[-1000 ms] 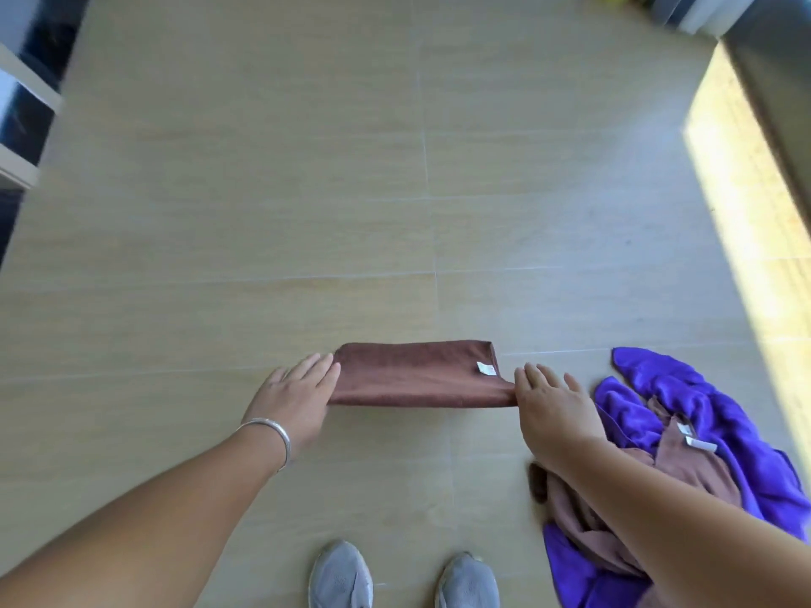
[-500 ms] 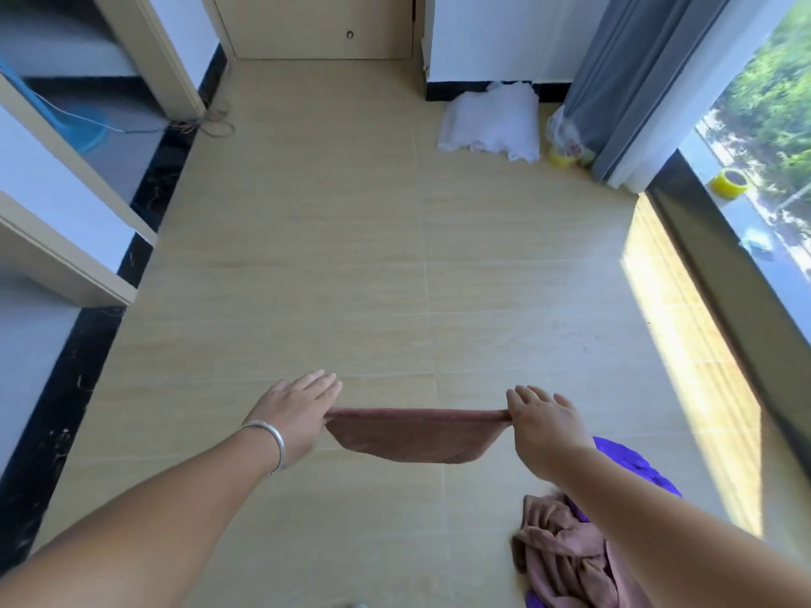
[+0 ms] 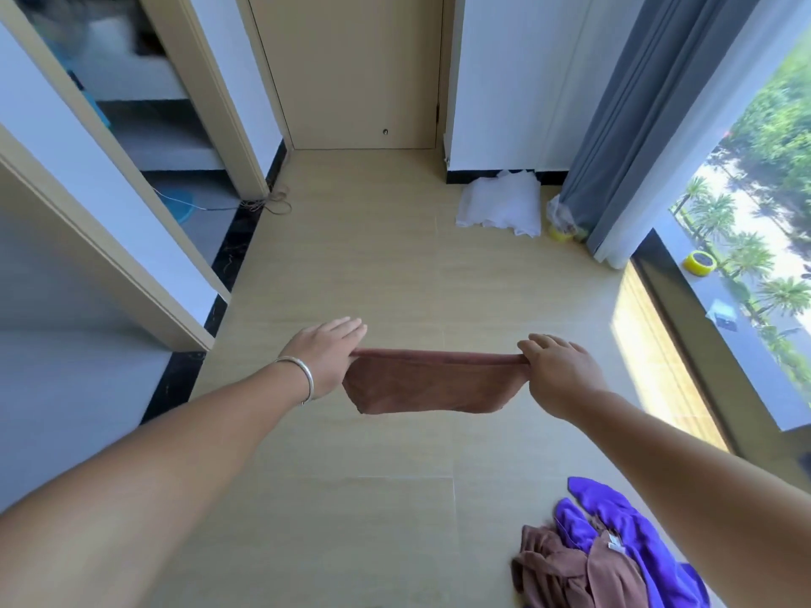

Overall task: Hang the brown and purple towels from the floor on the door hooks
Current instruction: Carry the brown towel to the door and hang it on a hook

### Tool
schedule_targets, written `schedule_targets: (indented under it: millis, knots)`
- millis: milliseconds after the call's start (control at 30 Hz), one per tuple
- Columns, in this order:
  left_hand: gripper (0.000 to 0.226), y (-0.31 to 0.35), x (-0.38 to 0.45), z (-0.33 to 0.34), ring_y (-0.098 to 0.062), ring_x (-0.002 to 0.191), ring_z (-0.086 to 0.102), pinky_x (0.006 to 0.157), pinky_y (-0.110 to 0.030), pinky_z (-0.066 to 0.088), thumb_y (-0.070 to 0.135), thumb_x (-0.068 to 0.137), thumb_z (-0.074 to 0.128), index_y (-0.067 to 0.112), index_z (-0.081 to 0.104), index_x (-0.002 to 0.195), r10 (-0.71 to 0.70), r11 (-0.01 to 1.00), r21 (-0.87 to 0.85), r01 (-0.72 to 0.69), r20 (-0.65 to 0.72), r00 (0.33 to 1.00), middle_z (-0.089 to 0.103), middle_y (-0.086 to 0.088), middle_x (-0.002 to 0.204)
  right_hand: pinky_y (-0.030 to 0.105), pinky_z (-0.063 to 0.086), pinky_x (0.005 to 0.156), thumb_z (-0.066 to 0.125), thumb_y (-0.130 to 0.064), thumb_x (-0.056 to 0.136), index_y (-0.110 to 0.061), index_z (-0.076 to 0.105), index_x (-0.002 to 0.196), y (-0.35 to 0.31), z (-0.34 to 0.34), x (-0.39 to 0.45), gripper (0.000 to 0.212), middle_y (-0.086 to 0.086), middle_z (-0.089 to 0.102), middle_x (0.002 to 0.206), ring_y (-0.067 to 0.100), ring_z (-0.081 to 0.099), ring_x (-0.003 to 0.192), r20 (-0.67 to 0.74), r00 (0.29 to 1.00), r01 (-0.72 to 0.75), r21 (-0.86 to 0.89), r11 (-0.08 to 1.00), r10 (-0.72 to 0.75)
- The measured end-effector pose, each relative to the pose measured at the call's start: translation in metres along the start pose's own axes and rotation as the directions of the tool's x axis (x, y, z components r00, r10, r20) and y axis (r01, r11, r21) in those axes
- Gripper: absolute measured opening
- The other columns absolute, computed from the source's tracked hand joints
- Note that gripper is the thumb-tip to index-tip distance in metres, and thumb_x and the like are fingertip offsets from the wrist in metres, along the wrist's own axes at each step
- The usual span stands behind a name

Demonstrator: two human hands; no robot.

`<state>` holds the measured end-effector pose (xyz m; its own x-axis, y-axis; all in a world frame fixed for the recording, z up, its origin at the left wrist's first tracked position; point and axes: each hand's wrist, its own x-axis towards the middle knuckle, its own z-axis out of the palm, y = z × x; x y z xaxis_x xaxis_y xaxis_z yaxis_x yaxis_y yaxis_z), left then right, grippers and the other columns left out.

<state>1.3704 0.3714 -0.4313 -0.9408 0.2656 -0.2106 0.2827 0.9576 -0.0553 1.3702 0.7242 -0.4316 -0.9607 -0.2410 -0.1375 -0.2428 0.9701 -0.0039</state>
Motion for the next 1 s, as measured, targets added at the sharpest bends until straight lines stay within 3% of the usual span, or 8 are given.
schedule_targets:
  millis: [100, 433, 633, 1000]
  knots:
    - [0.052, -0.008, -0.005, -0.053, -0.008, 0.147, 0.011, 0.116, -0.027, 0.015, 0.028, 0.104, 0.029, 0.022, 0.016, 0.154, -0.014, 1.0, 0.016, 0.015, -0.065, 0.998, 0.013, 0.009, 0.161, 0.03, 0.034, 0.102, 0.04, -0.013, 0.09, -0.025, 0.05, 0.125, -0.002, -0.051, 0.003, 0.038, -0.006, 0.052, 0.131, 0.016, 0.042, 0.129, -0.07, 0.998, -0.001, -0.012, 1.0, 0.0]
    - [0.051, -0.032, -0.036, -0.215, -0.008, 0.147, 0.011, 0.117, -0.029, 0.016, 0.035, 0.104, 0.029, 0.022, 0.02, 0.153, -0.031, 0.995, 0.081, 0.051, -0.225, 0.974, 0.016, 0.008, 0.16, 0.033, 0.036, 0.101, 0.041, -0.019, 0.093, -0.027, 0.047, 0.13, -0.004, -0.205, 0.0, 0.039, -0.005, 0.052, 0.131, 0.019, 0.045, 0.127, -0.3, 0.953, 0.022, -0.069, 0.997, -0.042]
    - [0.051, -0.042, -0.059, -0.29, -0.008, 0.147, 0.012, 0.117, -0.03, 0.016, 0.036, 0.104, 0.026, 0.022, 0.021, 0.153, -0.046, 0.99, 0.112, 0.082, -0.289, 0.956, 0.017, 0.008, 0.16, 0.037, 0.035, 0.107, 0.04, -0.017, 0.093, -0.026, 0.047, 0.132, -0.01, -0.287, -0.011, 0.04, -0.002, 0.051, 0.135, 0.021, 0.043, 0.13, -0.375, 0.924, 0.035, -0.104, 0.994, -0.072]
    - [0.049, -0.053, -0.095, -0.413, -0.009, 0.146, 0.016, 0.116, -0.033, 0.021, 0.039, 0.104, 0.026, 0.025, 0.027, 0.151, -0.079, 0.983, 0.116, 0.143, -0.436, 0.896, 0.021, 0.01, 0.159, 0.036, 0.034, 0.105, 0.033, -0.017, 0.096, -0.026, 0.048, 0.123, -0.012, -0.43, -0.031, 0.032, -0.004, 0.049, 0.131, 0.02, 0.04, 0.131, -0.522, 0.845, 0.034, -0.165, 0.986, -0.117]
